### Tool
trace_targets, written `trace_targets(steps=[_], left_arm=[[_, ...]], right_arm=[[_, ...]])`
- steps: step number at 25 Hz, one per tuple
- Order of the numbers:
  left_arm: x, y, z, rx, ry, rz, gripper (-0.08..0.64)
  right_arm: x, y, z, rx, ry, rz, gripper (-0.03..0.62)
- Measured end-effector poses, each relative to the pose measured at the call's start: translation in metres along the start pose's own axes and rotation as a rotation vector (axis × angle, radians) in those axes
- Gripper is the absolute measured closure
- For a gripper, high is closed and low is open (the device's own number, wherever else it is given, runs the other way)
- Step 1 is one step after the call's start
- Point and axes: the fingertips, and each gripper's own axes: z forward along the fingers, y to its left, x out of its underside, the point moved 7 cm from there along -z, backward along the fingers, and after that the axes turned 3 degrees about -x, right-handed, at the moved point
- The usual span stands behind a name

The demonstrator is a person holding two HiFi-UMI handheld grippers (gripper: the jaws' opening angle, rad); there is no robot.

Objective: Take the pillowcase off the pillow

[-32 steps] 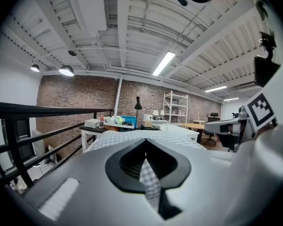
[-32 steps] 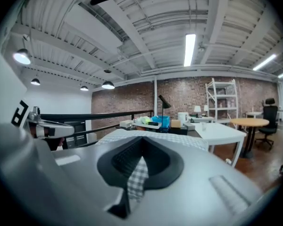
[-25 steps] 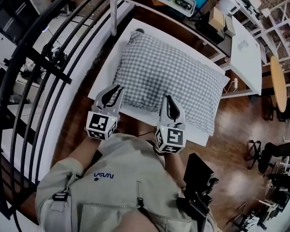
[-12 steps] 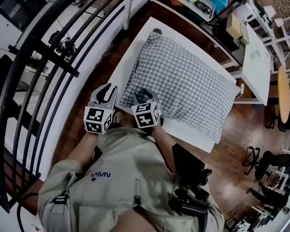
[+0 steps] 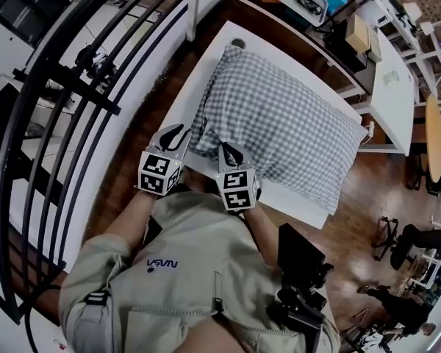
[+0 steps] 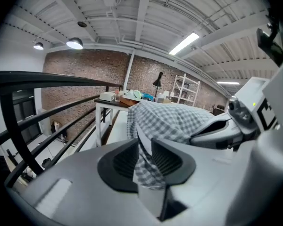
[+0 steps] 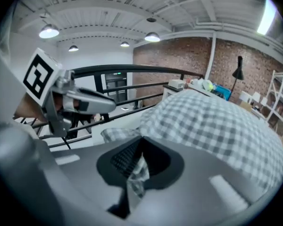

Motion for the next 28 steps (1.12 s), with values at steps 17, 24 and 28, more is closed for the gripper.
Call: trace_targets(steps=[17,24,28], left_arm=[[0.038,-0.046,0.061,0.290,0.311,0.151,0.438],[-0.032,-0.023,0.037,0.187,0.064,0.034,0.545],[-0.056,0.000,0.023,0.166,-0.026,-0.092,0.546]], right_arm=[[0.028,-0.021,-0.033,0.025,-0.025,0.093,0.586],[0.032,-0.035,-0.042,0.080,-0.011,0.043,0.586],[0.039,-0.067,-0.071,0.237,0.013,0.030,0.586]])
